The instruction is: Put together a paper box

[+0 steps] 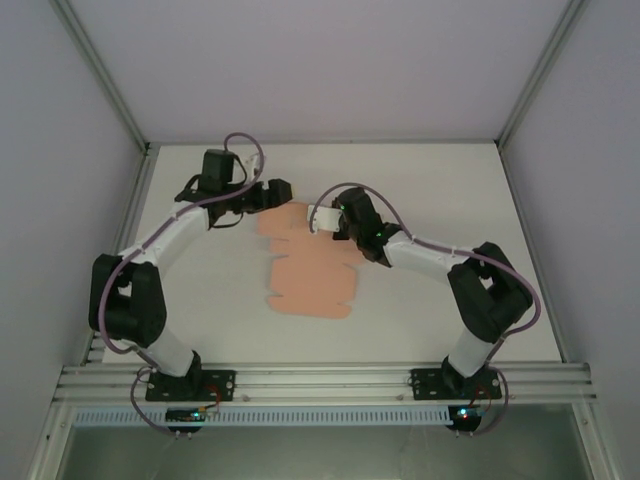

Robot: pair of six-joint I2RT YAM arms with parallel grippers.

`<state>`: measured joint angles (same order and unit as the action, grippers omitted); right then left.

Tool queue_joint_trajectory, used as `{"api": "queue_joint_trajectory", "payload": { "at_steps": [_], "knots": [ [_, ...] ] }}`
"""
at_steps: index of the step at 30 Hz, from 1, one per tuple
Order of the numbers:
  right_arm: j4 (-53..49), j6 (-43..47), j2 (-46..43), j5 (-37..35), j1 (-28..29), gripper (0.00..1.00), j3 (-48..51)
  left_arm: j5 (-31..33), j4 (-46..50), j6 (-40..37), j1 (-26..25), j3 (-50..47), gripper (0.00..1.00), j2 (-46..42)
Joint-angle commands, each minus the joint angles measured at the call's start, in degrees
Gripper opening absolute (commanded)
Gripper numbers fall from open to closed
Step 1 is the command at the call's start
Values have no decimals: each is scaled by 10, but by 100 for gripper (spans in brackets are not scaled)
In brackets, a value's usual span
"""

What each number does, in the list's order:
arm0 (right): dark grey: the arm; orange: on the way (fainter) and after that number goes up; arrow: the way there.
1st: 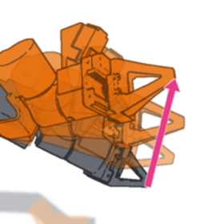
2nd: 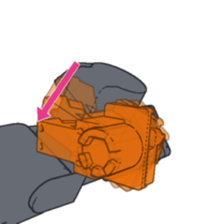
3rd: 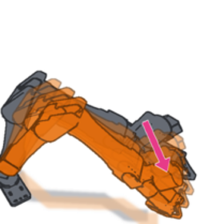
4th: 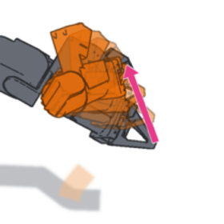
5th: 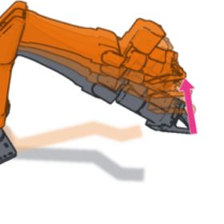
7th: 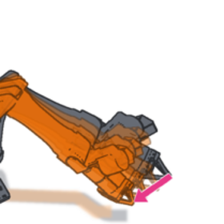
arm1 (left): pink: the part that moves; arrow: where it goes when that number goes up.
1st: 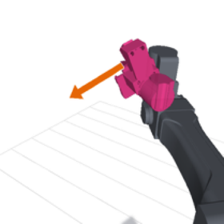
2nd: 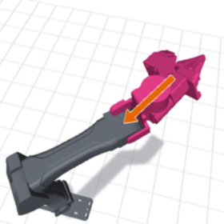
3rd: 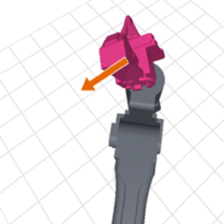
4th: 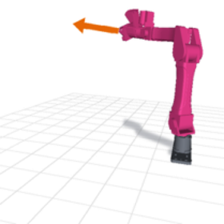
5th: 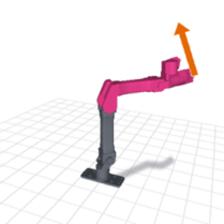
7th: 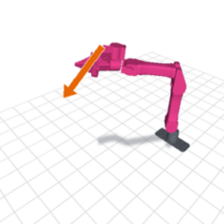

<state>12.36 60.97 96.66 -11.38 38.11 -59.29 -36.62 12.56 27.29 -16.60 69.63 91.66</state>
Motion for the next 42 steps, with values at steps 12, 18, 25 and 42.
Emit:
{"api": "queue_joint_trajectory", "payload": {
  "at_steps": [12,18,25,42],
  "knots": [
    [49,-11,11,6,20,0,8,-144,-93,28,-37,-21,65,21],
    [64,-12,14,13,28,0,14,-163,-162,72,-53,-31,60,45],
    [102,-76,-5,86,33,0,44,-166,-423,233,-55,-100,53,66],
    [71,-67,-81,47,-37,0,66,156,-13,-3,66,-272,100,-225]
  ]
}}
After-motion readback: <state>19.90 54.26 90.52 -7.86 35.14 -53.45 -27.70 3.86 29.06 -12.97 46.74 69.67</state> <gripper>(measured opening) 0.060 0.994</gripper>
